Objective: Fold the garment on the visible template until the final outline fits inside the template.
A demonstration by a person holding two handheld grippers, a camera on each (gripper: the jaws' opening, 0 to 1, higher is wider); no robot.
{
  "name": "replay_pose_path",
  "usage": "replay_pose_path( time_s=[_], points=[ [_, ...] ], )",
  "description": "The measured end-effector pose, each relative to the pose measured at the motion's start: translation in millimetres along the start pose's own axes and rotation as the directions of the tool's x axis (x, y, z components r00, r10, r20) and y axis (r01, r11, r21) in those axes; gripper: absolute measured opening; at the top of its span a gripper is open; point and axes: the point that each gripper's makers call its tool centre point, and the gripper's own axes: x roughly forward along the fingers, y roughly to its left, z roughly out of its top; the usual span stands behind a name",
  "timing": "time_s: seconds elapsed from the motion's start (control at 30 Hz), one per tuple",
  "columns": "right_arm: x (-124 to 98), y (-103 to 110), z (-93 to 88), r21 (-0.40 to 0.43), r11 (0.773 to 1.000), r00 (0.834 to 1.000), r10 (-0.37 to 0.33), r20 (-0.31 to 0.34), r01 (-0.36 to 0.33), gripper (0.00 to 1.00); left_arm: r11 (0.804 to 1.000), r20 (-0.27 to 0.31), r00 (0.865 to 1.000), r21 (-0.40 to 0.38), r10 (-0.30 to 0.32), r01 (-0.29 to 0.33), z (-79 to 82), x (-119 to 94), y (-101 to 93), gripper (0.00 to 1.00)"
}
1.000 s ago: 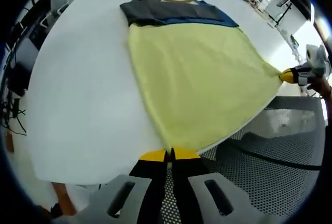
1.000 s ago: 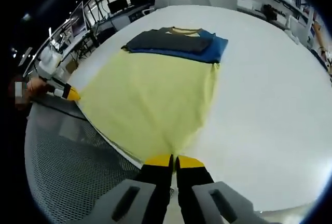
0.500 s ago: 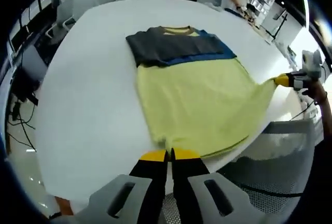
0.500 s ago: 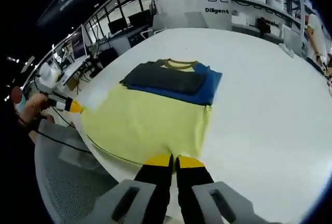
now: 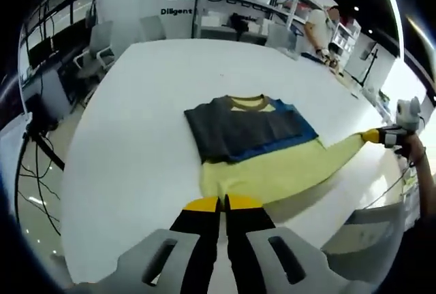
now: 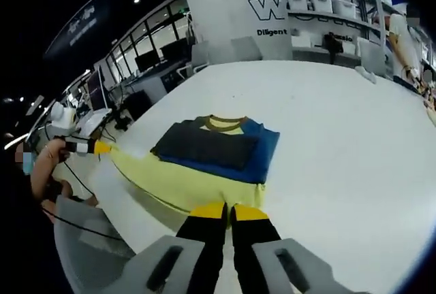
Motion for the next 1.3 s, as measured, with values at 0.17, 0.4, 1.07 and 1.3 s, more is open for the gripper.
replay_pose_path(
  time_s=[0.17,0.4,1.07,1.3],
  points=[
    [5.7,-4.5,28.4,-0.009,1.0,0.999,-0.008,0.041,0.008,0.0,1.0,0.06,0.998,0.002,0.007,-0.007,33.3,6.8,1.8,0.03],
    [20.9,-13.3,64.7,-0.038,0.999,0.997,-0.023,0.078,0.026,0.0,1.0,0.109,0.994,0.0,0.022,-0.022,67.4,20.9,7.8,0.03],
    [82.4,-46.6,127.2,0.028,0.999,0.992,-0.04,0.121,0.036,0.0,0.999,0.082,0.996,-0.02,0.036,-0.034,120.4,93.9,42.2,0.03],
    [105.8,-65.3,133.9,0.049,0.996,0.992,-0.081,0.098,0.077,0.0,0.998,0.081,0.997,-0.067,0.003,0.003,138.4,122.5,48.4,0.03]
  ],
)
